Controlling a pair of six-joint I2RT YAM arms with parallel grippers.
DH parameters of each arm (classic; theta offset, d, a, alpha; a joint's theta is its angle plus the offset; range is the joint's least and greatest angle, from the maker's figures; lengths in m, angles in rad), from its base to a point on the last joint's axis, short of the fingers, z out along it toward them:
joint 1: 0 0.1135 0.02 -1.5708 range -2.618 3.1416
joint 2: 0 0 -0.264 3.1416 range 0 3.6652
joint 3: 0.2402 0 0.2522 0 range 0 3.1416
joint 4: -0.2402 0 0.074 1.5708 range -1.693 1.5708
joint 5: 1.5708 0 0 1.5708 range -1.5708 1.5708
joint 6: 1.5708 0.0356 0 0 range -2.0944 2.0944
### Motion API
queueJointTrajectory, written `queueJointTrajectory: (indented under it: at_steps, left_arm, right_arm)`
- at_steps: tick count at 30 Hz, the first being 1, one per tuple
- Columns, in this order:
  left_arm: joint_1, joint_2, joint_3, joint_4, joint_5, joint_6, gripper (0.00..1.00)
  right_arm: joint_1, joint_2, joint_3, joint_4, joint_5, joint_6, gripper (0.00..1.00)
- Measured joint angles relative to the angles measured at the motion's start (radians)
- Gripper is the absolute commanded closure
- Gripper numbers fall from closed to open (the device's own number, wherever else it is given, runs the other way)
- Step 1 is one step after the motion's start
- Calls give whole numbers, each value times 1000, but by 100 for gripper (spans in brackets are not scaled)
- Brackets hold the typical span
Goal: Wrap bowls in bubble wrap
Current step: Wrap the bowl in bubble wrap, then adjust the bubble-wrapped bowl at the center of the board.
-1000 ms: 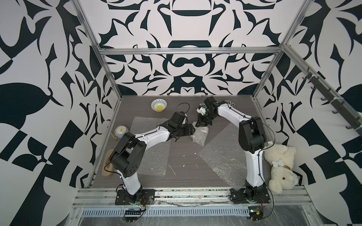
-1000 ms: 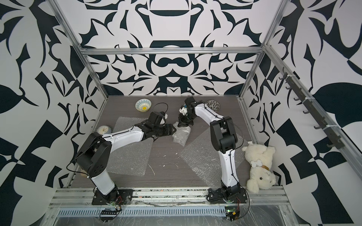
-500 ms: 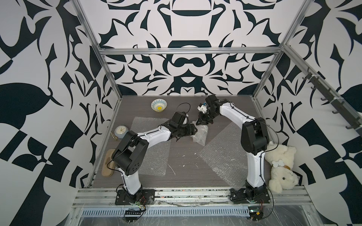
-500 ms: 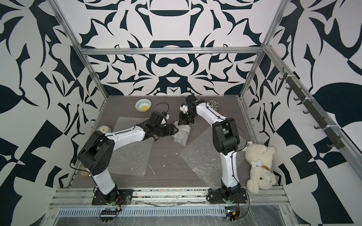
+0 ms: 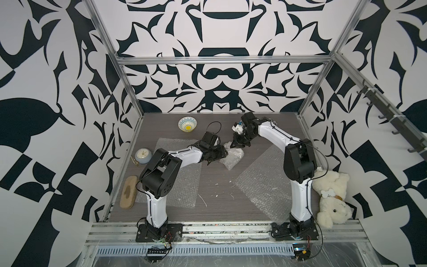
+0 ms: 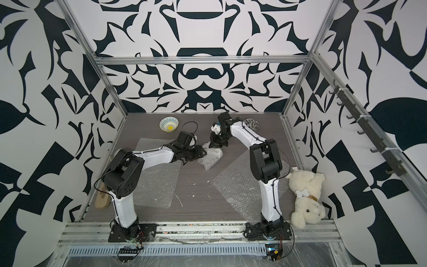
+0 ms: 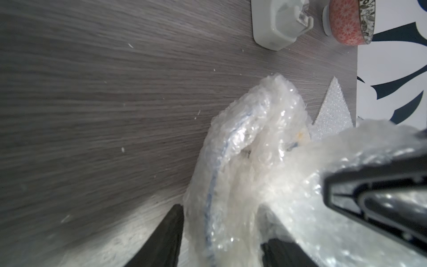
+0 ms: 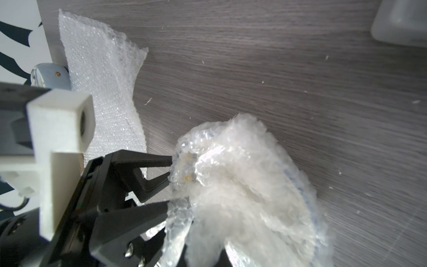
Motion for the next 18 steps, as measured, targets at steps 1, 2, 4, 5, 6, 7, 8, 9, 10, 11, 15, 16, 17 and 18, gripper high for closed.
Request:
queueJointTrajectory:
  at_steps: [1, 2, 4, 5, 6, 7, 8, 9, 10, 11, 15, 16, 17, 18]
  left_arm:
    - [0, 1, 0, 2, 0, 1, 47]
    - [1, 3, 0, 3, 1, 1, 48]
    - [2, 7, 1, 3, 3, 5, 48]
    - [2, 9, 1, 3, 4, 6, 48]
    - [2, 10, 1, 3, 4, 8, 48]
    - [2, 10, 1, 3, 5, 9, 48]
    - [2, 10, 1, 3, 5, 11, 48]
    - [2, 10, 1, 5, 5, 13, 48]
    - [2, 10, 1, 5, 5, 15, 48]
    - [2, 10, 1, 6, 6, 17, 48]
    - [2, 10, 1, 6, 7, 24, 48]
    - [2, 10, 1, 6, 8, 25, 48]
    - [2, 10, 2, 6, 8, 27, 48]
    - [2, 11, 5, 4, 9, 28, 48]
  right_arm:
    - [0, 0, 6, -3, 0, 1, 81]
    - [0, 0, 16, -7, -1, 3, 78]
    - [0, 0, 39, -11, -2, 8, 70]
    - [-2, 0, 54, -13, -2, 12, 68]
    - [-2, 0, 67, -13, -1, 14, 66]
    - [-2, 0, 79, -14, 1, 15, 65]
    - [-3, 0, 93, -14, 6, 17, 65]
    - [-3, 0, 104, -14, 13, 18, 65]
    - [-3, 0, 113, -14, 19, 18, 65]
    - [-3, -1, 118, -14, 25, 18, 66]
    - [1, -26, 106, -22, 25, -8, 76]
    - [3, -39, 94, -26, 23, -16, 78]
    - [7, -56, 80, -34, 18, -27, 80]
    - [13, -73, 68, -42, 9, -38, 80]
